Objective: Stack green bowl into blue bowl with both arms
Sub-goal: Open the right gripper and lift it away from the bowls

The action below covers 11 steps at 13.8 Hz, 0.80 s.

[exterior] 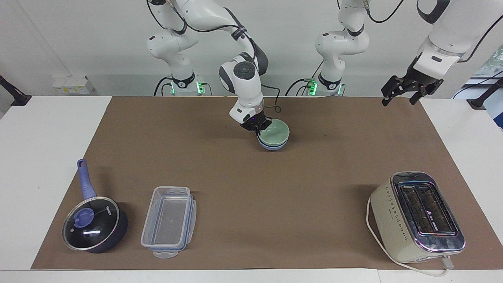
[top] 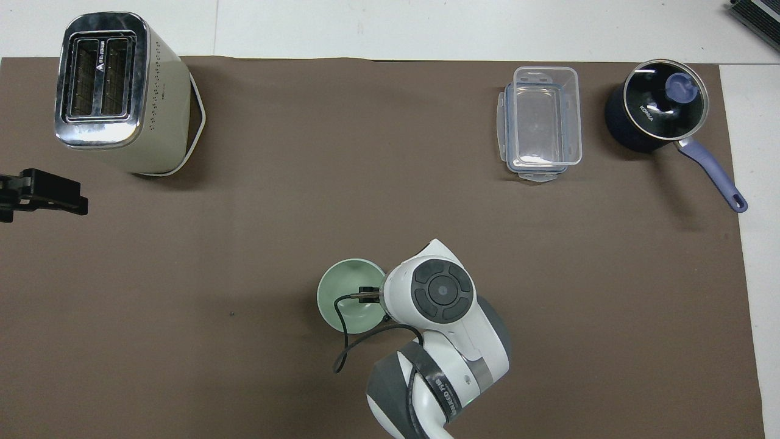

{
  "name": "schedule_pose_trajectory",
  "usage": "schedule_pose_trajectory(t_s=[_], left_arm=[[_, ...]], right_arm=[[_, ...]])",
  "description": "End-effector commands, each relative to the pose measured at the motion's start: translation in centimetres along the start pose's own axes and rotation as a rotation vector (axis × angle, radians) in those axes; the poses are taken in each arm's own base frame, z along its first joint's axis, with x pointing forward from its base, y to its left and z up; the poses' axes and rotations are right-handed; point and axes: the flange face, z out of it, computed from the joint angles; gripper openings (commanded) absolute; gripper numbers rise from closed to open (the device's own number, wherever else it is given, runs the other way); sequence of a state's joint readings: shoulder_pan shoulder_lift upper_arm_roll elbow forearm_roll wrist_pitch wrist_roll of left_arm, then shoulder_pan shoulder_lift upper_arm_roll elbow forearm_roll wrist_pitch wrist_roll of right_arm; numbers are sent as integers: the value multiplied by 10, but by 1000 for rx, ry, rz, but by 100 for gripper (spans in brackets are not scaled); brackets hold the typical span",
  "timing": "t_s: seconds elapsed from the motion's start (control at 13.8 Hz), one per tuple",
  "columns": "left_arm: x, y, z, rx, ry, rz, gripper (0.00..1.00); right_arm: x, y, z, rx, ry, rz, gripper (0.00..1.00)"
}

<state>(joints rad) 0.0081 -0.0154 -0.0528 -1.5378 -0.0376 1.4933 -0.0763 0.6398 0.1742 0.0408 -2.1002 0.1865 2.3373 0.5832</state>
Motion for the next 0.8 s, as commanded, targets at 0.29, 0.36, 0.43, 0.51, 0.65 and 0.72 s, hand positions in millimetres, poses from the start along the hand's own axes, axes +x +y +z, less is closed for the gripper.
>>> schedule_pose_trajectory(t_s=[0.29,0.36,0.43,0.51,0.65,0.72], left_arm=[[-6,-4,-1,22,8,4,100],[-6,-3,-1,22,8,5,100],[-6,-4,-1,22,8,4,100],[-6,-3,-1,22,8,5,100],[-6,-4,-1,22,8,4,100],[-6,-4,-1,22,8,4,100]], right_arm=[[-1,-1,3,10,6,19,6],[-2,-1,3,9,6,16,6],[-2,-1,3,4,8,10,6],[-2,-1,3,1,9,7,6],[-2,-1,3,-4,11,1,10],[-2,-1,3,-4,11,1,14]])
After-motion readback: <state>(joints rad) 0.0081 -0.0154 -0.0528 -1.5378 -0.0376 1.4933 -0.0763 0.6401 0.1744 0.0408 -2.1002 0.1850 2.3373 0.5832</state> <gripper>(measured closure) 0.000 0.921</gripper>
